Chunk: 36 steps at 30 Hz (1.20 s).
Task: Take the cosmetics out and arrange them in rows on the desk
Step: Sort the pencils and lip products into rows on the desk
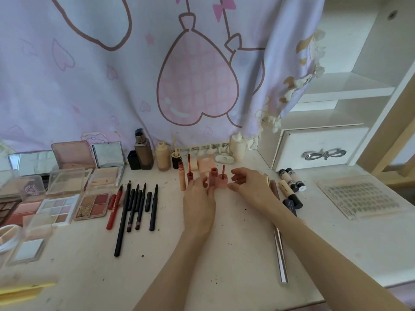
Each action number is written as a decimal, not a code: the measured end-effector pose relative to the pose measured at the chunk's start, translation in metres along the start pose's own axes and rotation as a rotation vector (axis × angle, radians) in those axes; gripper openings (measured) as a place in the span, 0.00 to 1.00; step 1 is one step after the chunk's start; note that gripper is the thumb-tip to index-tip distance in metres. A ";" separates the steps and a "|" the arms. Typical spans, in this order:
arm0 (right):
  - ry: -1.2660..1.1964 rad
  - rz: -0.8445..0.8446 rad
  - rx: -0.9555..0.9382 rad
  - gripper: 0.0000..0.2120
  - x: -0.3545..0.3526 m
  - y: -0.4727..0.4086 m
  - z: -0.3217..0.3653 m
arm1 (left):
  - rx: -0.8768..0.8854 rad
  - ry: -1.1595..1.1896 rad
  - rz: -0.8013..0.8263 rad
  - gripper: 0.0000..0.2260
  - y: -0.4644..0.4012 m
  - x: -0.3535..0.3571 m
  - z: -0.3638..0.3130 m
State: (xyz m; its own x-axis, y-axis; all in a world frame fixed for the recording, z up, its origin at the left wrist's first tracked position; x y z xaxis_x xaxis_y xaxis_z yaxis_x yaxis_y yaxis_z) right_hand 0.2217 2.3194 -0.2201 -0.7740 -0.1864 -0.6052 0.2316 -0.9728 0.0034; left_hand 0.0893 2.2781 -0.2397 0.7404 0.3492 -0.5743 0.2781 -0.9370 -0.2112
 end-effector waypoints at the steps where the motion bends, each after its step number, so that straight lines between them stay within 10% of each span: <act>1: 0.008 -0.030 0.005 0.19 -0.006 0.005 0.000 | -0.025 0.052 -0.004 0.12 0.002 -0.002 0.000; 8: 0.151 -0.172 0.033 0.04 -0.049 0.068 0.000 | 0.111 0.016 0.203 0.08 0.026 -0.003 -0.003; 15: 0.417 -0.030 0.244 0.14 -0.046 0.125 -0.013 | 0.401 -0.490 0.359 0.17 0.054 0.005 -0.007; 26: 0.553 0.026 0.289 0.16 -0.026 0.133 -0.009 | 0.336 -0.697 0.566 0.23 0.067 0.009 -0.002; 36: -0.002 0.157 0.194 0.10 -0.034 0.137 0.005 | 0.532 -0.012 0.433 0.30 0.075 -0.012 -0.016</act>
State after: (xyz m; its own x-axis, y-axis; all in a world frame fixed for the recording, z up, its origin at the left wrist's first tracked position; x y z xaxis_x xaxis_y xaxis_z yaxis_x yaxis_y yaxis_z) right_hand 0.2770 2.1917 -0.1956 -0.7385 -0.3379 -0.5835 0.2324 -0.9399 0.2501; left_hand 0.1112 2.2038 -0.2361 0.7098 -0.0544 -0.7023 -0.3818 -0.8676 -0.3186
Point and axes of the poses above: each hand's wrist, its own y-axis away from the middle knuckle, its own x-axis out of the palm, z = x × y, the point moved 4 cm from there along -y, towards the middle knuckle, and after that the axes turned 7 degrees about z, right-handed, at the moved point
